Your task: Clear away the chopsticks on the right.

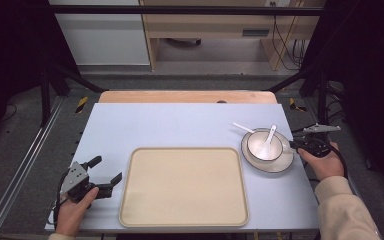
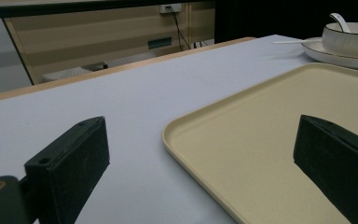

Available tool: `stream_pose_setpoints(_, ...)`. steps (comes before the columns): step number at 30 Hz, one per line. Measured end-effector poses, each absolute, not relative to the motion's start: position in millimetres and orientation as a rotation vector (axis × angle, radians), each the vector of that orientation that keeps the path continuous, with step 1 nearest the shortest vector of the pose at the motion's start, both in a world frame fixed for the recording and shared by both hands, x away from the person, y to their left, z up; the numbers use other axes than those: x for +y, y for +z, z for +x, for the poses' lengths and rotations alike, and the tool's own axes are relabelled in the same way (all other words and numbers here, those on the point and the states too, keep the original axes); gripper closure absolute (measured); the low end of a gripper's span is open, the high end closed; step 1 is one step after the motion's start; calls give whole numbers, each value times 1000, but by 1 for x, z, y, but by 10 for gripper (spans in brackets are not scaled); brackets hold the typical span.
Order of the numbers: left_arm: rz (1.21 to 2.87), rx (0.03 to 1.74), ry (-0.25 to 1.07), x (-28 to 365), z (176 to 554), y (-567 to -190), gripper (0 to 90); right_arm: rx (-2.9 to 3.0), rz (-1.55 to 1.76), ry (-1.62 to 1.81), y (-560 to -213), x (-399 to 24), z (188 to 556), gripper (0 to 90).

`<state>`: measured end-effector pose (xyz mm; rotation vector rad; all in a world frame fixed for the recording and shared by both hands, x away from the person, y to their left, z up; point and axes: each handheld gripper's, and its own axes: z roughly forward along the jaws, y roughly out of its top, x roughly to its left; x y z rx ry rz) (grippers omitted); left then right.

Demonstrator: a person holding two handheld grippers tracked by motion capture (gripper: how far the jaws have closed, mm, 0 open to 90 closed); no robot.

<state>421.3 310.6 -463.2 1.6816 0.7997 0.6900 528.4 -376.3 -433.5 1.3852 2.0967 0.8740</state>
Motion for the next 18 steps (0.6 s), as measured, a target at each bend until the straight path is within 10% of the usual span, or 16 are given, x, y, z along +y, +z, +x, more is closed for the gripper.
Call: stream_pose_setpoints(18, 1698, 791, 688, 308, 421, -464, 33, 2156, 1385, 878, -441, -374, 540, 798)
